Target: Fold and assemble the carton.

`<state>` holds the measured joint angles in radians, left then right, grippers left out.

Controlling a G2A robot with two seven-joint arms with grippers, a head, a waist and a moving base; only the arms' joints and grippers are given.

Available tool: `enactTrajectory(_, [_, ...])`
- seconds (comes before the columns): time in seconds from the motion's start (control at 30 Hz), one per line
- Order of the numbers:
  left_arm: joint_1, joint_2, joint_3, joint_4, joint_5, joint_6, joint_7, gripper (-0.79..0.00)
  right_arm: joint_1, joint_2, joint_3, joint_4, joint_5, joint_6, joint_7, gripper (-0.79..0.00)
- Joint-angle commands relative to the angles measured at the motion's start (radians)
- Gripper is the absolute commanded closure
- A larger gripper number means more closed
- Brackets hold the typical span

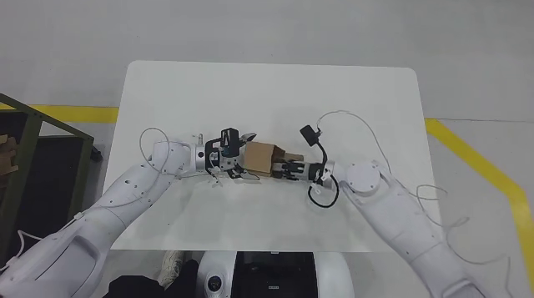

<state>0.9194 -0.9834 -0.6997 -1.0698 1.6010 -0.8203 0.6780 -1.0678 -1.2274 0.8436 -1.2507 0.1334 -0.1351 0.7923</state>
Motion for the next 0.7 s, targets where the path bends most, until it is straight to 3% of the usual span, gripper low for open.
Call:
enactTrajectory(0.0, [0.0,0.0,0.0,0.0,0.0,0.0,0.0,-0.785,0.013,-0.007,-0.013,0.017,0.003,-0.003,-0.002,0.0])
enactTrajectory(0.43, [0.0,0.0,0.0,0.0,0.0,0.0,0.0,-0.785,0.067,-0.04,-0.051,0.108,0.043,-0.048,0.008,0.0])
enactTrajectory(0.67, [0.0,0.0,0.0,0.0,0.0,0.0,0.0,-0.785,0.034,-0.019,0.013,0.092,0.045,-0.087,0.026,0.0])
